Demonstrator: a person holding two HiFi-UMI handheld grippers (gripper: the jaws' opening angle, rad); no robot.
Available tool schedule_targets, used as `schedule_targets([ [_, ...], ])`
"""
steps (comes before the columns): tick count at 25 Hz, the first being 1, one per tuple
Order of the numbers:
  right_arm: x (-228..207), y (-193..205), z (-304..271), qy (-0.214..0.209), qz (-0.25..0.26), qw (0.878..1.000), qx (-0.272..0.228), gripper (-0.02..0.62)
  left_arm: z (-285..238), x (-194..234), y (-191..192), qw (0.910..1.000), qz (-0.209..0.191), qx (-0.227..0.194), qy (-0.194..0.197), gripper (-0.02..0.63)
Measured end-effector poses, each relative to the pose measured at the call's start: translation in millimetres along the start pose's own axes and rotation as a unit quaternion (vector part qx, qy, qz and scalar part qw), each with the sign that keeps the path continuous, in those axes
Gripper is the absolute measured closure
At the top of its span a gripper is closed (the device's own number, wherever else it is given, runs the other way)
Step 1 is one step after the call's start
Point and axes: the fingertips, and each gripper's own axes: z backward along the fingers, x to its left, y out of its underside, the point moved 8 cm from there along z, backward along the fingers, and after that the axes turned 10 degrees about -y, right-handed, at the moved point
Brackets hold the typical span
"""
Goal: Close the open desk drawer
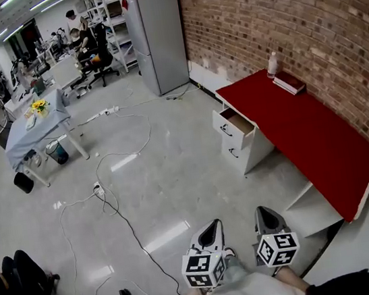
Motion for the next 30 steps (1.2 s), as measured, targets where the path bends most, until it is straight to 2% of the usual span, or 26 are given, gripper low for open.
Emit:
schedule_targets([
  [24,-108.0,-57.6,-108.0,-0.001,-0.019,1.0,-0.001,0.597,-146.2,-9.0,-51.0,0.9997,-0.008,0.009,-0.022,0.597],
  [30,-124.4,-66.9,-139.9,-0.016,-0.014,1.0,0.004,0.597,-178.3,-4.5,-55.4,0.9995,-0.006,0.01,-0.029,0.597],
])
